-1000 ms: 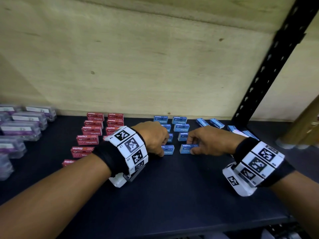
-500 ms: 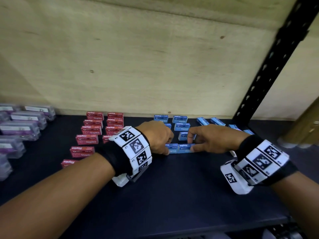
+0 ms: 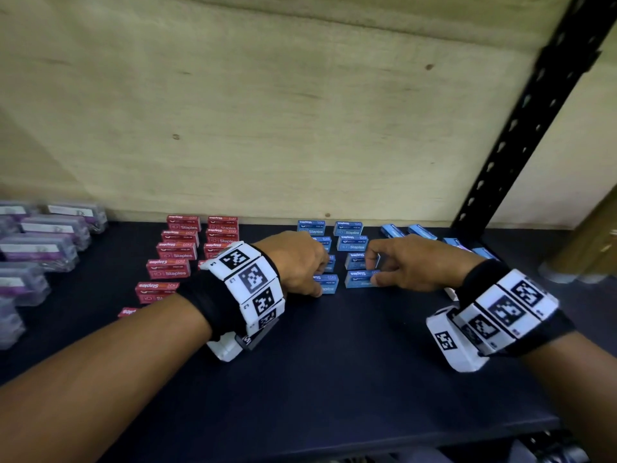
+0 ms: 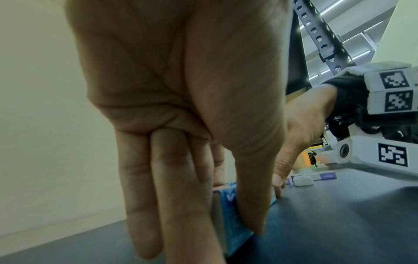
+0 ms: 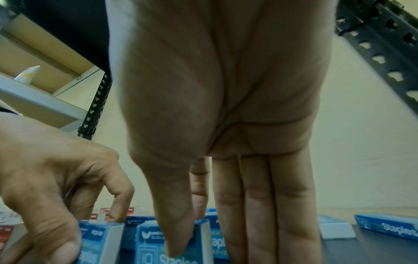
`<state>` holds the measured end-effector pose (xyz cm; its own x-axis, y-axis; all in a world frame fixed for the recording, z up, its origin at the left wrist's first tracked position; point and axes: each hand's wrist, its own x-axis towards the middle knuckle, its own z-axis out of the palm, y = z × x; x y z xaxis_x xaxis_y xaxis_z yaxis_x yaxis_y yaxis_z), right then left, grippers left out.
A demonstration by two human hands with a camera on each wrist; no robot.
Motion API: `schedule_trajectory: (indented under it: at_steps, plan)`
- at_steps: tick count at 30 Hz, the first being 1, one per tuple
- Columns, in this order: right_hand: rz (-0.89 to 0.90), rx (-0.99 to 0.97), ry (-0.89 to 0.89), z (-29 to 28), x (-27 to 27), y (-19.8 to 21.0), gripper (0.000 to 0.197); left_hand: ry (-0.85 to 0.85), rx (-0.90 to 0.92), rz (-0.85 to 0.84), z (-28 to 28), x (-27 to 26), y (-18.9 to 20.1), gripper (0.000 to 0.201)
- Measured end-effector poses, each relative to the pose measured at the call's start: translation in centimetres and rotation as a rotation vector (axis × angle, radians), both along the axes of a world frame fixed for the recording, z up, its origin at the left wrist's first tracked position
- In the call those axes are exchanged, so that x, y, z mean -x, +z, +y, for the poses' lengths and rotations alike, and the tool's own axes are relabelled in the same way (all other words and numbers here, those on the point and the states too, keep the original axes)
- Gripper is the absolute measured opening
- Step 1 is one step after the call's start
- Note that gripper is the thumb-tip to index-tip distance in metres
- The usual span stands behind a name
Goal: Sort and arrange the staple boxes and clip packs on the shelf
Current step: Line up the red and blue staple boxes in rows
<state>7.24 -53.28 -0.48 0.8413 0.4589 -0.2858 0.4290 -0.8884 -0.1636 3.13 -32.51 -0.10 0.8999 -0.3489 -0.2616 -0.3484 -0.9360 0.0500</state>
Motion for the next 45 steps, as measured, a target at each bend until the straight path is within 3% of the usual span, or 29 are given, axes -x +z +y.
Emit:
schedule_trajectory:
  at_steps: [15,22,27,30,37,45]
  plan:
    - [0.05,0.007,-0.02,-0.5,0.6,0.6,0.015,0.039,0.023,-0.017,0.4,0.3,-0.3,0.027]
    - [0.096,-0.025,-0.031,-1.2,0.7,0.5,0.028,0.108,0.092,0.002,1.2,1.0,-0.4,0.038]
    - [0.167,-0.109,-0.038,-2.9,0.1,0.7,0.039,0.119,0.075,0.002,2.2,1.1,0.8,0.041]
    - [0.142,-0.09,-0.041,-4.4,-0.8,1.9,0.032,0.123,0.054,-0.02,1.8,0.5,2.4,0.039]
    - [0.032,0.03,-0.184,-8.9,-6.8,4.0,0.027,-0.01,0.048,-0.088,-2.5,-3.7,5.1,0.035]
    - [-0.015,0.24,-0.247,-10.2,-13.6,3.4,0.025,-0.181,-0.009,-0.138,-8.7,-12.0,4.0,0.034]
